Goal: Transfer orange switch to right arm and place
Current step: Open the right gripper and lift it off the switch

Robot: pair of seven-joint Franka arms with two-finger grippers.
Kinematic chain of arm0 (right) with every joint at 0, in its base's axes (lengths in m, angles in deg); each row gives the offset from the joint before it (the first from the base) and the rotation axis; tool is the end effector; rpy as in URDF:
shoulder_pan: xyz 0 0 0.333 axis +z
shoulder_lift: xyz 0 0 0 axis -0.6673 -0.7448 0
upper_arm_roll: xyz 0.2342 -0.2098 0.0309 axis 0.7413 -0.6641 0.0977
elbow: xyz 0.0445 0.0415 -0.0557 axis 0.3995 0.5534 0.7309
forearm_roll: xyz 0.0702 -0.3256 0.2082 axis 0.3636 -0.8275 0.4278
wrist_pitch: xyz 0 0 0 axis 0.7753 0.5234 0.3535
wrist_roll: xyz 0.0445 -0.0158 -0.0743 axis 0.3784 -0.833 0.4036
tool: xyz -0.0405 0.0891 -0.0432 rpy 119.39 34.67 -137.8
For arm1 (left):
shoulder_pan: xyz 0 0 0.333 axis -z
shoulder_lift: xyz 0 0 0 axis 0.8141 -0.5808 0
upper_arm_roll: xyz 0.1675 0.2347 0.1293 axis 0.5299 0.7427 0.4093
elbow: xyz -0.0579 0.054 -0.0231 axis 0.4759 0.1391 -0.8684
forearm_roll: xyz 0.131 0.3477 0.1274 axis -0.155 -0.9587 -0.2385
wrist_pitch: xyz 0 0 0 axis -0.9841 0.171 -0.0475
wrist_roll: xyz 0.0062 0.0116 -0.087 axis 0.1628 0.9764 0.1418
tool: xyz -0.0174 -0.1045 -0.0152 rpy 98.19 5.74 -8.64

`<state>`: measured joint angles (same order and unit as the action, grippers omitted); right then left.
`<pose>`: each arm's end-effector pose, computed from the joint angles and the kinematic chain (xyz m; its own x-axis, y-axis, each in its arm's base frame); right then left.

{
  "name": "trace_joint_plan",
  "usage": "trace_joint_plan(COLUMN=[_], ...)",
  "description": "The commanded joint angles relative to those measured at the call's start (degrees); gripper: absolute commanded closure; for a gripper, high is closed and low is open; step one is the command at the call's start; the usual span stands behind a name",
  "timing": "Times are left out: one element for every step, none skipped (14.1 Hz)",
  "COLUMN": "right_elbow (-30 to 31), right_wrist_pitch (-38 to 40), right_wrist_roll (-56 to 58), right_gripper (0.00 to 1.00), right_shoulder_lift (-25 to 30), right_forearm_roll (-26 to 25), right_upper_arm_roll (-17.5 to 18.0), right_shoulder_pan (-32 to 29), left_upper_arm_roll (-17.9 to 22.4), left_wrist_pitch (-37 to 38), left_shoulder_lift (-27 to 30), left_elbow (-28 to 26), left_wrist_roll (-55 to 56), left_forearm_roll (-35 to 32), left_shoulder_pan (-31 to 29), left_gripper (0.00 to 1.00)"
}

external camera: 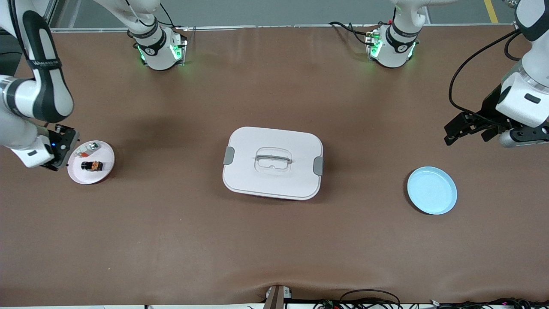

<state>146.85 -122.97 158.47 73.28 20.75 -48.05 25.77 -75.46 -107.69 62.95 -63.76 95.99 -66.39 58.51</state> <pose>0.5468 -0.1741 0.3445 0.2804 0.9475 -0.1538 0.9499 -0.2969 -0.0972 0.5849 -0.0742 0.6102 0.9816 0.1266 0.1430 0.1225 -0.9918 0.0370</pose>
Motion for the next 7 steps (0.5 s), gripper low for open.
trace_joint_plan(right_elbow=[-3.14, -3.24, -3.24, -3.32, -3.41, -3.41, -3.5], right_wrist_pitch=[5.98, 6.7, 7.66, 8.98, 10.38, 10.74, 11.44], right_wrist_roll=[-3.84, -5.16, -5.96, -6.75, -8.5, -10.17, -10.62], right_gripper=[0.0, 0.0, 0.0, 0.0, 0.0, 0.0, 0.0], right_shoulder_lift=[2.4, 3.19, 4.59, 5.74, 6.62, 7.06, 7.59], right_forearm_roll=[0.96, 1.05, 1.05, 1.05, 1.05, 1.05, 1.14], right_upper_arm_roll=[-0.09, -0.09, -0.09, -0.18, -0.18, -0.18, -0.18], right_shoulder_pan=[0.36, 0.36, 0.36, 0.27, 0.27, 0.36, 0.18], left_upper_arm_roll=[6.22, 6.22, 6.22, 6.22, 6.13, 6.05, 5.87], left_wrist_pitch=[1.49, 1.49, 1.49, 1.49, 1.49, 1.49, 1.49], left_shoulder_lift=[-0.1, -0.1, -0.1, -0.19, -0.19, -0.19, -0.1], left_elbow=[1.19, 1.19, 1.19, 1.1, 1.1, 1.01, 0.93], left_wrist_roll=[-1.26, -1.52, -1.7, -1.79, -1.88, -1.96, -2.14], left_forearm_roll=[-0.7, -0.7, -0.62, -0.53, -0.53, -0.44, -0.44], left_shoulder_pan=[5.13, 5.13, 5.04, 4.95, 4.51, 4.25, 3.55], left_gripper=[0.0, 0.0, 0.0, 0.0, 0.0, 0.0, 0.0])
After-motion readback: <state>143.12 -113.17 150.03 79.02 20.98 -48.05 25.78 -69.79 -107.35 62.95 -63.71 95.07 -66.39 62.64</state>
